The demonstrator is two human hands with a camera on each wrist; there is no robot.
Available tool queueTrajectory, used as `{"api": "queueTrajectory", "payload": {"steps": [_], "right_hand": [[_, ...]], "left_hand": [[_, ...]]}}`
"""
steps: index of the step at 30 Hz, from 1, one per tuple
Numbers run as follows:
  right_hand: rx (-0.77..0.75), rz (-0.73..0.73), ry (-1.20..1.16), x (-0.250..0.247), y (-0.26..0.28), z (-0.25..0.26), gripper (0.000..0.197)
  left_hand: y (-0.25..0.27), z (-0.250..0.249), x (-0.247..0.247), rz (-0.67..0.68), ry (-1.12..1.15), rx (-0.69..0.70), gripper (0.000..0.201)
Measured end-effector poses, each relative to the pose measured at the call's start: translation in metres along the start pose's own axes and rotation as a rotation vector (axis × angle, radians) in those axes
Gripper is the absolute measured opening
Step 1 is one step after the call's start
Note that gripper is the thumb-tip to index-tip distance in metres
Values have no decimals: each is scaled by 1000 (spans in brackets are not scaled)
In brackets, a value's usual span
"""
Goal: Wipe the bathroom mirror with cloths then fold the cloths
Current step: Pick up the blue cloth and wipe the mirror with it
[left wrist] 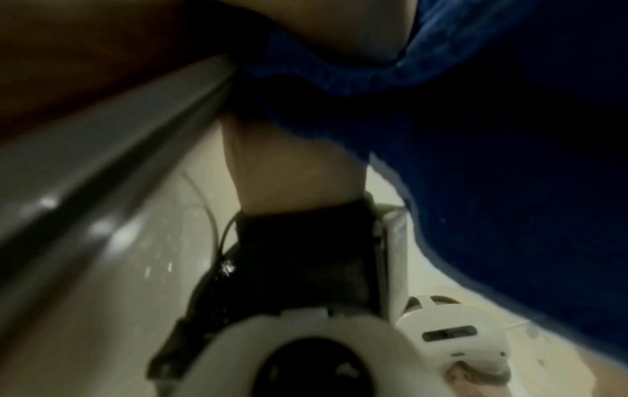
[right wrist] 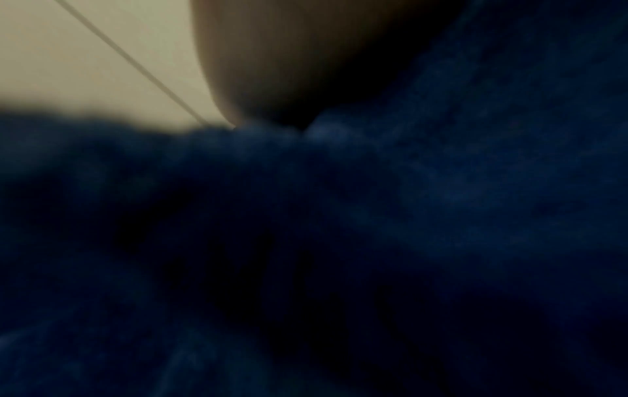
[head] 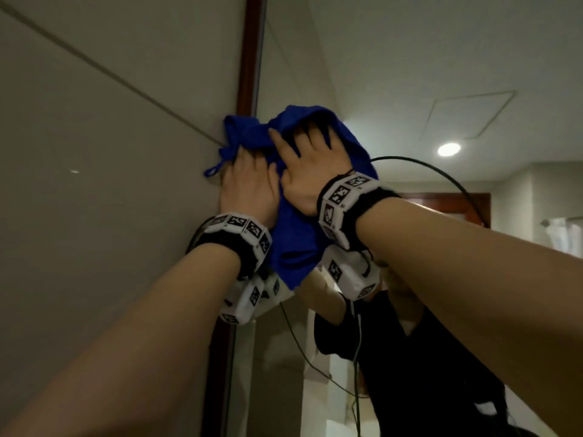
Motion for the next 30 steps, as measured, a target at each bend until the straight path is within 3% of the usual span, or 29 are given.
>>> {"api": "queueTrajectory", "payload": {"steps": [5,10,21,27,30], "right_hand": [[-12,38,-17,1,-2,-1,64],[-25,51,-11,1,-1,-2,64],[-72,57,23,20,20,31,66],[-50,108,-26,38,42,67,68],[-27,89,-54,43,55,80,64]], "left_hand": [[-1,-1,4,62,-52,2,53],[6,-4,-11,0,25,15,43],[44,9,-8,34,-116,76,39],[77,22,6,121,-155,61,47],[92,24,8,135,-166,59,60]]}}
Point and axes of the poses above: each hand's wrist, its own y-axis away from the middle knuckle, its own x-axis out of the palm, z = x × y, the point moved 9 cm from there along -y, towards the middle knuckle, and after that the axes turned 4 degrees about -x, right-handed, at the moved point
